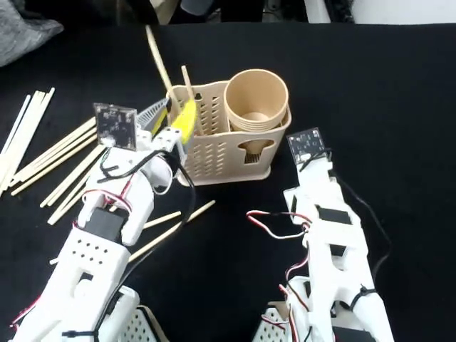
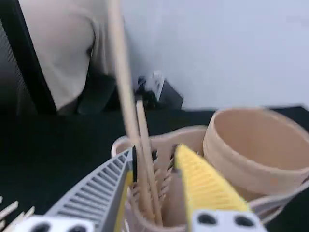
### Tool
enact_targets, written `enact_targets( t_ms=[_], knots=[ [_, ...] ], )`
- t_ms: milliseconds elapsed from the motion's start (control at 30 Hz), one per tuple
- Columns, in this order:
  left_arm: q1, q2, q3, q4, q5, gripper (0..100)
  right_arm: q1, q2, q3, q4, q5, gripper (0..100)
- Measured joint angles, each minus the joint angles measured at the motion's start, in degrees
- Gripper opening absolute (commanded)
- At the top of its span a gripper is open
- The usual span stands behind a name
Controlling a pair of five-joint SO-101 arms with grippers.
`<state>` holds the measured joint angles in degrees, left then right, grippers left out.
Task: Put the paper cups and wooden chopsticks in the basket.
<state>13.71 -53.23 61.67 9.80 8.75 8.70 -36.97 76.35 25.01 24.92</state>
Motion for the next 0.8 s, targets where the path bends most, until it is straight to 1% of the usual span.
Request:
enact_targets(
  t_ms=[133,300,433,500,567,633,800],
  knots=[
    [0.0,0.5,-7.5,15.2,-0.6,24,0.0,0.0,0.0,0.0,0.0,1.2],
    [-1.5,0.7,-21.1,35.7,-6.9,25,0.0,0.0,0.0,0.0,0.0,1.2],
    [-7.8,0.7,-29.5,49.9,-11.0,25,0.0,0.0,0.0,0.0,0.0,1.2],
    [-12.0,0.7,-31.7,55.5,-14.9,25,0.0,0.0,0.0,0.0,0.0,1.2],
    [-15.9,1.1,-32.5,59.6,-18.7,25,0.0,0.0,0.0,0.0,0.0,1.2],
    [-19.0,3.0,-32.8,61.8,-22.4,25,0.0,0.0,0.0,0.0,0.0,1.2],
    [-24.2,13.7,-33.3,62.9,-28.0,24,0.0,0.0,0.0,0.0,0.0,1.2]
  ],
)
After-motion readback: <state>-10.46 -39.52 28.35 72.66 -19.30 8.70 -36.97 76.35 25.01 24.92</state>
